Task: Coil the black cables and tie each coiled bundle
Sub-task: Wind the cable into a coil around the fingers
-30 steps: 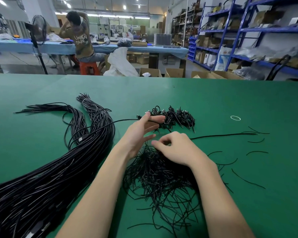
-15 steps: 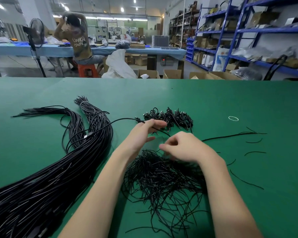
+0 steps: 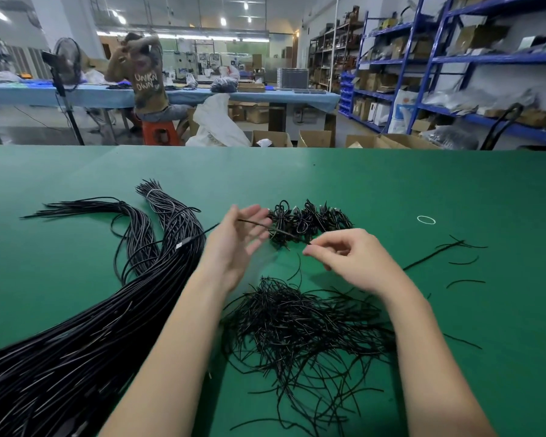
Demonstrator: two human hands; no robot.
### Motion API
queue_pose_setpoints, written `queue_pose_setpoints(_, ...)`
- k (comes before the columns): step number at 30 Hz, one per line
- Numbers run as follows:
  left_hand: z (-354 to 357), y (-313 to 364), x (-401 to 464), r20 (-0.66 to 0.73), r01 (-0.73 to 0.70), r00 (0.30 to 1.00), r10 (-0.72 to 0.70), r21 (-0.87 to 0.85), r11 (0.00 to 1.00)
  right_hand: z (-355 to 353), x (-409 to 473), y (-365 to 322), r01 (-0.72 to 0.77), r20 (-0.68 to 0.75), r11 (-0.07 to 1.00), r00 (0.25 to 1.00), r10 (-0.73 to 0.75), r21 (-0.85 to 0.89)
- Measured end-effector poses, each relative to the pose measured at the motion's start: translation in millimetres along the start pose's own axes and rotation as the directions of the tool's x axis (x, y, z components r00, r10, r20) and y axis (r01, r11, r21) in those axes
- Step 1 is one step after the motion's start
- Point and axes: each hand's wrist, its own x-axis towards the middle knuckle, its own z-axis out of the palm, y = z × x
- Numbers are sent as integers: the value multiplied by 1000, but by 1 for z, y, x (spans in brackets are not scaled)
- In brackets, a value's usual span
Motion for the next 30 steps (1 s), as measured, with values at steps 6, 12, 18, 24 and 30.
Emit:
queue_pose_setpoints(6, -13, 12, 4, -100, -56, 995, 23, -340, 939, -17, -10, 3, -138, 370, 990, 919, 138, -27)
queue_pose_setpoints(12, 8, -2, -3, 161, -83, 984, 80, 10, 997, 12, -3, -18, -116, 384, 941, 923, -15, 317)
queue_pose_setpoints(18, 2, 2, 0, 184, -88, 978, 98, -60, 994, 8, -6, -13, -77, 327, 873, 940, -98, 481)
queue_pose_setpoints(24, 4, 8, 1, 218, -15, 972, 87, -315, 949, 15, -2, -7, -66, 326, 998, 943, 66, -11)
queue_pose_setpoints(30, 5, 11, -2, 264, -13, 957, 118, -369, 929, 24, 0, -6, -102, 206, 985, 970, 129, -137)
